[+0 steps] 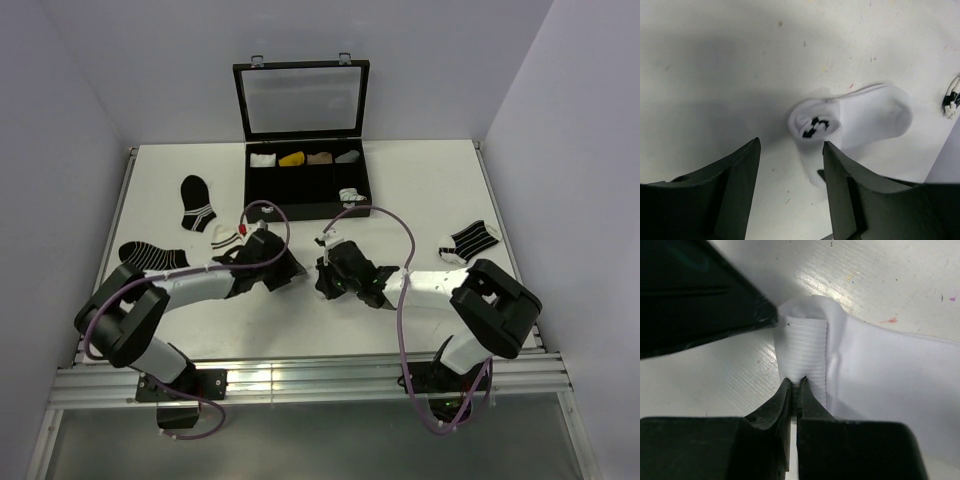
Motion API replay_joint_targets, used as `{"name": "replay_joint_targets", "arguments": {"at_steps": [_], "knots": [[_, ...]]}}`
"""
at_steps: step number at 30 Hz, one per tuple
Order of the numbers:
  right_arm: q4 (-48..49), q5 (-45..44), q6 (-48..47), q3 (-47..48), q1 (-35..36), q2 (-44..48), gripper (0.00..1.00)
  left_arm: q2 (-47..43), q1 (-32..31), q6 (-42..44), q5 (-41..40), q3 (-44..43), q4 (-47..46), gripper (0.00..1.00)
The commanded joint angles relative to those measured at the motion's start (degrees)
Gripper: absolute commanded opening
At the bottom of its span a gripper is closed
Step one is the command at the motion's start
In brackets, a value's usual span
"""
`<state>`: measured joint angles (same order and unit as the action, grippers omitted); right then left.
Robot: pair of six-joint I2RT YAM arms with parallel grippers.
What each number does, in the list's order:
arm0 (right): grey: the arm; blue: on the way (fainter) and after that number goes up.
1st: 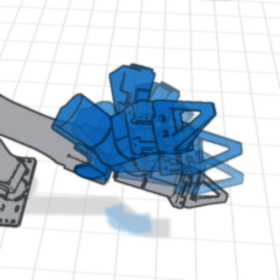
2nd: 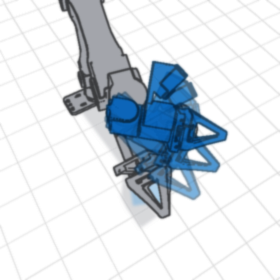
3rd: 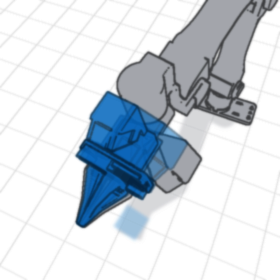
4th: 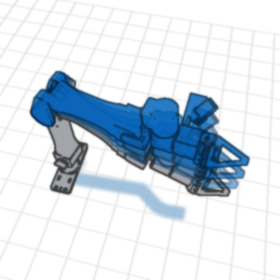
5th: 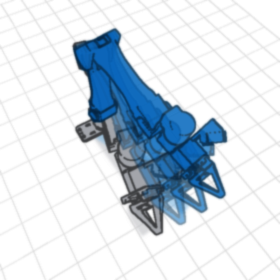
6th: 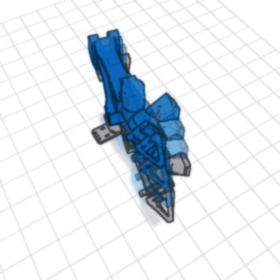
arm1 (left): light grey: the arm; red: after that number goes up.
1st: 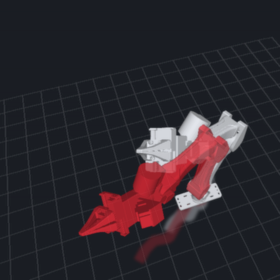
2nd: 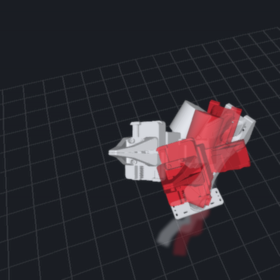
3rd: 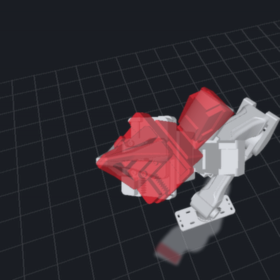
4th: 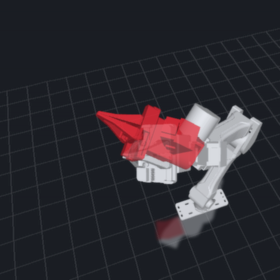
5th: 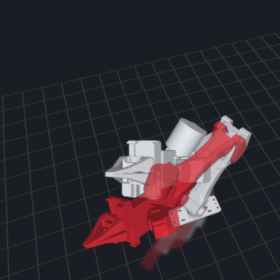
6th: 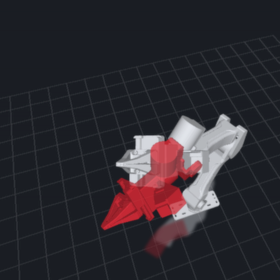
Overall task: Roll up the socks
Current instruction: Roll the sock at the center of the board.
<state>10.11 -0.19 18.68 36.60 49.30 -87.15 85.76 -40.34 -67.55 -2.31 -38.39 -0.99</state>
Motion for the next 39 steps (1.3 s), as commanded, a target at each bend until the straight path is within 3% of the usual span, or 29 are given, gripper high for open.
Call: {"name": "replay_joint_targets", "arguments": {"at_steps": [1, 11, 19, 28, 39], "knots": [[-3.96, 3.96, -1.8, -2.41, -0.78, -0.03, 0.0, 4.14, 1.84, 9.61, 5.11, -5.63, -1.91, 0.58], [-5.63, 3.17, -2.94, -1.09, -0.78, -1.26, 0.0, 20.66, 4.83, 30.7, 18.65, -21.89, 0.55, 0.58], [-6.24, 2.38, -3.38, -0.74, -0.69, -1.18, 0.0, 30.69, 5.18, 41.26, 30.15, -31.56, 6.52, 0.54], [-6.42, 2.47, -3.65, -0.22, -0.61, -1.09, 0.0, 34.82, 4.92, 47.15, 29.2, -32.88, 10.04, 0.52], [-5.8, 3.0, -3.82, -0.48, -0.43, -0.65, 0.0, 38.43, 1.84, 51.29, 18.05, -35.08, 17.07, 0.49]]}}
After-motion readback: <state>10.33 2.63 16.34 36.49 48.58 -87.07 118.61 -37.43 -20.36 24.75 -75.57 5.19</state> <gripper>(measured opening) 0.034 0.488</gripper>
